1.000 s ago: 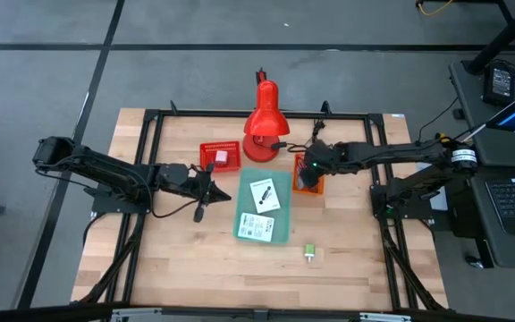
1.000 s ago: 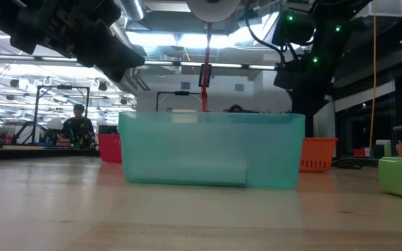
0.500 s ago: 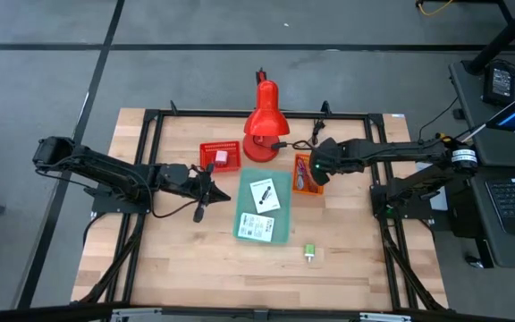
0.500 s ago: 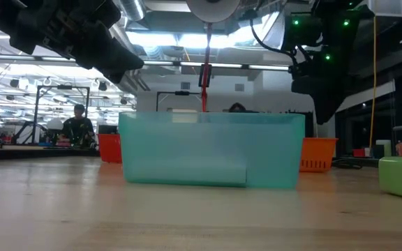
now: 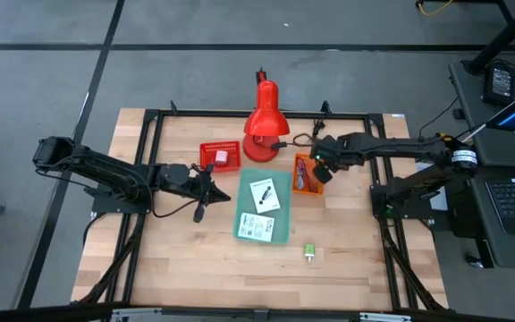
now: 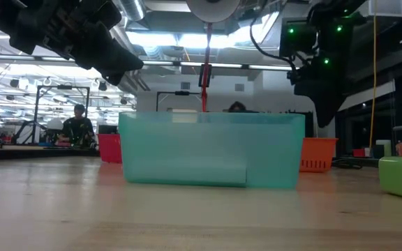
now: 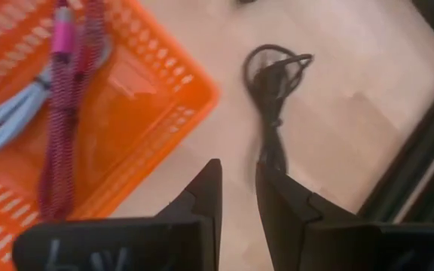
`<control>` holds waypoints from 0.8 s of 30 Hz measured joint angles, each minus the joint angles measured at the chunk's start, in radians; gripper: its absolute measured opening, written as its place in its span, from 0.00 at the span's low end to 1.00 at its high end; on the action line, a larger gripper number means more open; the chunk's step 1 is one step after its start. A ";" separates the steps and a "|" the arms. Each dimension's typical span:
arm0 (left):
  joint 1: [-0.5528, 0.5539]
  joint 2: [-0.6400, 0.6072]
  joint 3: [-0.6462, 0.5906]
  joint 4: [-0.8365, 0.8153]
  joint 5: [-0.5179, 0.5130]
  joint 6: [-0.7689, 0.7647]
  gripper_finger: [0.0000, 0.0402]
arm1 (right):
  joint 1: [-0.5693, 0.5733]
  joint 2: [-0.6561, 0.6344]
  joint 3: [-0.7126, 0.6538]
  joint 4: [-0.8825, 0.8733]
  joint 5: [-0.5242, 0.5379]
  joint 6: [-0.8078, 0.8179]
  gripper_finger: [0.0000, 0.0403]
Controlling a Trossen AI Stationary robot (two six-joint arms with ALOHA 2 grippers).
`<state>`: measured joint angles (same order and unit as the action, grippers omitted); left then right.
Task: Pick and place items into bin
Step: Put the black USB cable into the orange basket
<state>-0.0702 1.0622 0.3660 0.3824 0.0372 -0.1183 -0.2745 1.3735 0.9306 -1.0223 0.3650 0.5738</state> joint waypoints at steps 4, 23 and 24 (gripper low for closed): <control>0.000 0.000 0.000 -0.004 0.000 0.000 0.01 | -0.078 0.000 0.000 0.002 -0.001 -0.064 0.16; 0.000 0.000 0.000 -0.045 0.000 -0.002 0.01 | -0.324 0.000 -0.053 0.107 -0.158 -0.299 0.46; 0.000 0.000 0.000 -0.045 -0.001 -0.002 0.01 | -0.326 0.000 -0.064 0.115 -0.158 -0.309 0.48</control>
<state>-0.0702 1.0622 0.3664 0.3374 0.0363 -0.1207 -0.6004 1.3739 0.8668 -0.9069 0.2073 0.2649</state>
